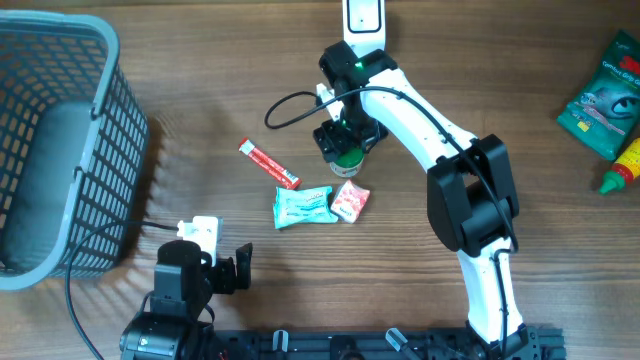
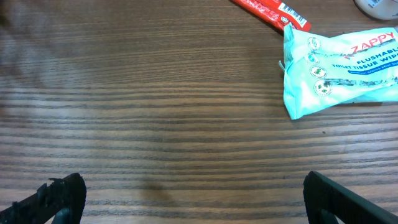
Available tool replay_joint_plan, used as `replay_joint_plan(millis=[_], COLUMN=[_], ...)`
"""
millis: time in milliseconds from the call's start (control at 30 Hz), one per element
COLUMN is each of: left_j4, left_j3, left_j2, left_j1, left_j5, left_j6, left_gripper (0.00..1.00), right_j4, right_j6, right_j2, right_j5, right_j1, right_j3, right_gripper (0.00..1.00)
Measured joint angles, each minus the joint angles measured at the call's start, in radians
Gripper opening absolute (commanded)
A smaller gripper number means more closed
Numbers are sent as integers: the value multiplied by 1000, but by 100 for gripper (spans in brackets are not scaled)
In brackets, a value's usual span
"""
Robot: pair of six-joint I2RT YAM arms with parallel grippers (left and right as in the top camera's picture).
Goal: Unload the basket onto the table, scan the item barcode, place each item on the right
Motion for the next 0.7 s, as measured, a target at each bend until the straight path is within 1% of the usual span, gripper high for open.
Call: replay_joint_plan(millis=[67,233,267,333,433,500,567,600,667,700], left_j4=[0,0,0,0,0,0,0,0,0,0], left_j3=[0,0,0,0,0,0,0,0,0,0], left_j2=[0,0,0,0,0,0,0,0,0,0], left_j1=[0,0,0,0,0,0,0,0,0,0], left_j5=[0,0,0,0,0,0,0,0,0,0], left_j6=[0,0,0,0,0,0,0,0,0,0], left_gripper=[100,99,100,100,100,100,100,100,100,100], right_j4=[-17,-104,-106,-106,-106,-118,-152,-161,-176,-182], right_j6=[-31,-53,-7,57,267,447,661,738,948,1015], right_j2=[0,0,0,-3,-16,-35,-54,-59,-62,-62], right_j5=[4,11,11,11,11,11,11,11,20,23], right_j1=[0,0,0,0,0,0,0,0,0,0], right_j3=[0,58,111,148,188,199,204,204,203,203], right_gripper=[100,100,100,100,100,100,100,100,99,100])
